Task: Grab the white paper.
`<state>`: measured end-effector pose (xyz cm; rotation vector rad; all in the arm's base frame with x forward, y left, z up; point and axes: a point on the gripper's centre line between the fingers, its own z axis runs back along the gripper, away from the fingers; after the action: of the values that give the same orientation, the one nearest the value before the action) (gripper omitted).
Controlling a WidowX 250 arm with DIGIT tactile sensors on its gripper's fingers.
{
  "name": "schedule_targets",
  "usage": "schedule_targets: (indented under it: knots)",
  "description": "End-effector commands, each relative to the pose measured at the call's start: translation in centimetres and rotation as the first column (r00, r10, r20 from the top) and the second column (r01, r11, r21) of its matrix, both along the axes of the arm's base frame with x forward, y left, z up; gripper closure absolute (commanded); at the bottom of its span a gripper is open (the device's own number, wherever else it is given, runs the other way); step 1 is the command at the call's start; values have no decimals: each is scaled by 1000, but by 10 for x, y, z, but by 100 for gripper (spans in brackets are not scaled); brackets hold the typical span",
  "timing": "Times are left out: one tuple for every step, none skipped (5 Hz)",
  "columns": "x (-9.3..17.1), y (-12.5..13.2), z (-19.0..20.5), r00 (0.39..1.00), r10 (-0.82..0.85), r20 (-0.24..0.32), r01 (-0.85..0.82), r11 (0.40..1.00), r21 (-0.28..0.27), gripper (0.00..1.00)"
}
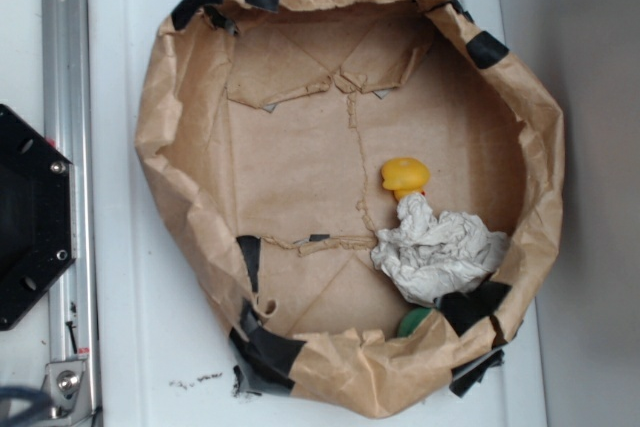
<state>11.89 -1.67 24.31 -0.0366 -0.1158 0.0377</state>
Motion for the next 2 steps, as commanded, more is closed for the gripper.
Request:
schedule_targets:
  knots:
    - [0, 0, 0, 1000, 0, 0, 0, 1000, 0, 0]
    - [50, 16, -16, 983, -107, 149, 96, 992, 82, 0]
